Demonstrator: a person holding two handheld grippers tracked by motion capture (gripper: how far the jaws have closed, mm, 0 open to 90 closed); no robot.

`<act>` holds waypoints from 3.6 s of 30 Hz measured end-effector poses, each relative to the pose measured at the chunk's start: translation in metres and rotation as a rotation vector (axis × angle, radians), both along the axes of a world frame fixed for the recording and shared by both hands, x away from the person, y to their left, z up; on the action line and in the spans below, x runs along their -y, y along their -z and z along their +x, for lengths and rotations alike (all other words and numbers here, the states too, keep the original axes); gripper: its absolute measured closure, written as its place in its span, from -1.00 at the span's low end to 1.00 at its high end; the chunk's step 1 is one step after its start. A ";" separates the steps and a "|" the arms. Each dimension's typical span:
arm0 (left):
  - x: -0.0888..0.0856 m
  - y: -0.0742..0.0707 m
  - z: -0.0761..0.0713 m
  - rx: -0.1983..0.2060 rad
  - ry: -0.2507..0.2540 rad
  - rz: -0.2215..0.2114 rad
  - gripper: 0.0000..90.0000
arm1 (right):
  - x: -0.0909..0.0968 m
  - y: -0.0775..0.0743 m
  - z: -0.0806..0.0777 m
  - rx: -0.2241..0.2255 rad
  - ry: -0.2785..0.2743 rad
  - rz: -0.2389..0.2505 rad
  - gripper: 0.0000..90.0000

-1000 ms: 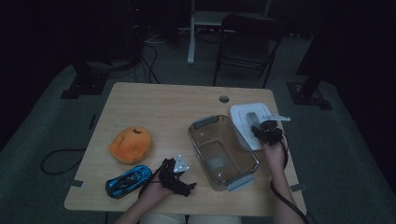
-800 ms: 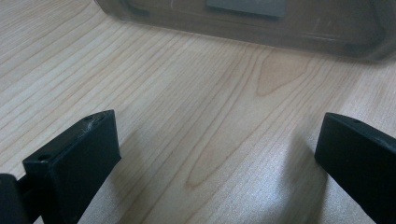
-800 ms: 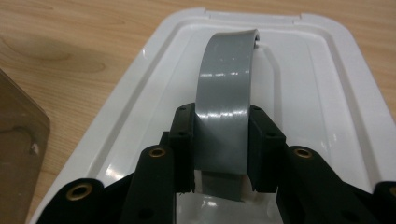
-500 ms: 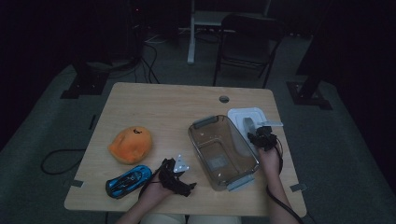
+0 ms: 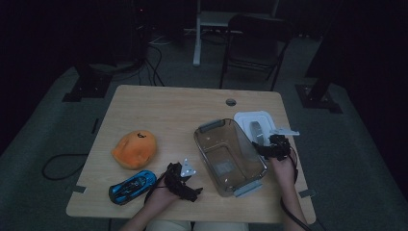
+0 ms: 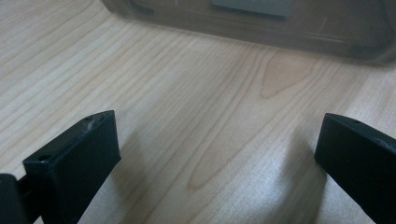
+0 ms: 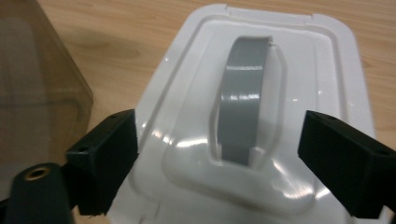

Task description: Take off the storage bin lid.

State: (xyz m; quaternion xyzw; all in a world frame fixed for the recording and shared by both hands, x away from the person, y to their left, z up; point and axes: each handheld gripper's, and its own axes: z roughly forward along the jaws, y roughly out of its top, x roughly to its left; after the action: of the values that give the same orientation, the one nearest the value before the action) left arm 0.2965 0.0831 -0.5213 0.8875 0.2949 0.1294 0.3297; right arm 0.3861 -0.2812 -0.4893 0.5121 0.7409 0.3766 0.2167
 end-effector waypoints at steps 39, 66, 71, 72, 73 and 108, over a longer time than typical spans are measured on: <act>-0.024 -0.029 0.053 -0.015 -0.121 0.092 -0.99 | -0.048 0.030 -0.072 -0.028 -0.315 -0.003 -0.70; -0.112 -0.101 0.042 0.099 -0.241 -0.009 -0.99 | -0.085 0.033 -0.085 -0.055 -0.423 -0.009 -0.71; -0.130 -0.112 0.038 0.147 -0.254 -0.003 -0.99 | -0.076 0.034 -0.089 -0.060 -0.408 -0.018 -0.71; -0.134 -0.112 0.037 0.145 -0.256 -0.001 -0.99 | -0.074 0.034 -0.091 -0.058 -0.405 -0.017 -0.71; -0.138 -0.111 0.038 0.143 -0.265 0.011 -0.99 | -0.071 0.034 -0.092 -0.056 -0.403 -0.015 -0.71; -0.208 -0.048 0.067 -0.074 -0.373 -0.085 -0.99 | -0.024 0.038 -0.119 -0.041 -0.279 -0.099 -0.71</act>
State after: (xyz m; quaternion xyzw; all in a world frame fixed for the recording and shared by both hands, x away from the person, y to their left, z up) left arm 0.3633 0.2909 -0.4734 0.8067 0.4716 0.1429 0.3262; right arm 0.2674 -0.2572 -0.5274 0.4003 0.8270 0.3554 0.1722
